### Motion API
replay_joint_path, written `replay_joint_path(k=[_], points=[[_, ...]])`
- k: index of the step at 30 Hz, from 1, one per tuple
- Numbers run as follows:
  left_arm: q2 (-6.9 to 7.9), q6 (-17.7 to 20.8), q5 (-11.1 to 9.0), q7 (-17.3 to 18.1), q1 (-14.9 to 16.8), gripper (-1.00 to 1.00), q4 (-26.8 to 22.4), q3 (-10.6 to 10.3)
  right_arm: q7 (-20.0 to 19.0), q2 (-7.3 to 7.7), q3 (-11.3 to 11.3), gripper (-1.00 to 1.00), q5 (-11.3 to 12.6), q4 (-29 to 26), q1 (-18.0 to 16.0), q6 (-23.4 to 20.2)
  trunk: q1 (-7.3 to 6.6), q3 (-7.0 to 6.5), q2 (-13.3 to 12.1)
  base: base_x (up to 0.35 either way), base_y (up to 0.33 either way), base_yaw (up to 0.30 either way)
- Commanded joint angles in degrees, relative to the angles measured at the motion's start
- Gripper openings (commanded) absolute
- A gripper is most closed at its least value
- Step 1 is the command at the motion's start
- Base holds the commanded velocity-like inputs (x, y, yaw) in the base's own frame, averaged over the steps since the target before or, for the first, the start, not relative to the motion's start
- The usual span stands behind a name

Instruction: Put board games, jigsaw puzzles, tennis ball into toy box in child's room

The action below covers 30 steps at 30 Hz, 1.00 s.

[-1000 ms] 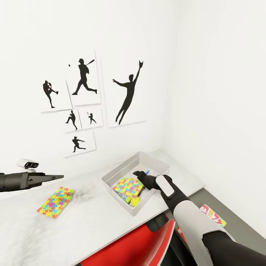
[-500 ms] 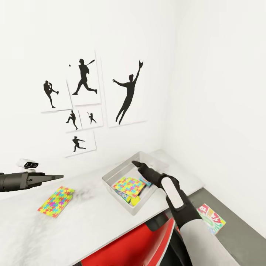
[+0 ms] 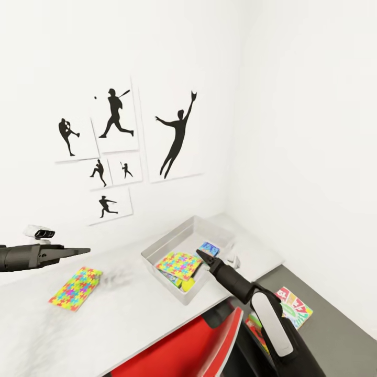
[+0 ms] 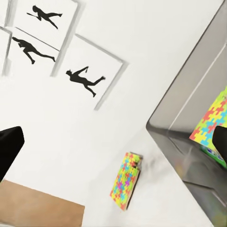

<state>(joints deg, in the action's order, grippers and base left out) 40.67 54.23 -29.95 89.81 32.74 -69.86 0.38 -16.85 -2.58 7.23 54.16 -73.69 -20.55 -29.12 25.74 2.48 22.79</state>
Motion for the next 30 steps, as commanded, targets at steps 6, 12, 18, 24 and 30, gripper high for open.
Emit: replay_joint_path(k=[6, 12, 18, 24, 30], points=[[0.02, 0.6, 0.0, 0.2, 0.0, 1.00, 0.0, 0.0, -1.3, 1.04, 0.0, 1.00, 0.2, -0.1, 0.1, 1.7, 0.04, -0.40, 0.1, -0.009, 0.001, -0.076], [0.01, 0.7, 0.0, 0.2, 0.0, 1.00, 0.0, 0.0, -1.3, 1.53, 0.0, 1.00, 0.2, 0.0, 0.1, 2.0, 0.04, -0.92, 0.1, -0.114, 0.116, -0.121], [-0.09, 0.7, 0.0, 0.2, 0.0, 1.00, 0.0, 0.0, -1.3, 1.68, -0.1, 1.00, 0.2, 0.0, 0.1, 2.0, 0.04, -1.23, 0.1, -0.037, 0.101, -0.130], [-0.29, 0.7, 0.0, 0.2, 0.0, 1.00, -0.1, 0.0, -1.3, 1.66, 0.0, 1.00, 0.2, 0.0, 0.1, 2.0, 0.04, -1.27, 0.1, -0.004, 0.011, -0.067], [-0.38, 0.7, 0.0, 0.2, 0.0, 1.00, -0.1, -0.1, -1.3, 1.69, -0.1, 1.00, 0.2, 0.0, 0.1, 2.0, 0.04, -1.27, 0.1, -0.097, 0.004, -0.234]])
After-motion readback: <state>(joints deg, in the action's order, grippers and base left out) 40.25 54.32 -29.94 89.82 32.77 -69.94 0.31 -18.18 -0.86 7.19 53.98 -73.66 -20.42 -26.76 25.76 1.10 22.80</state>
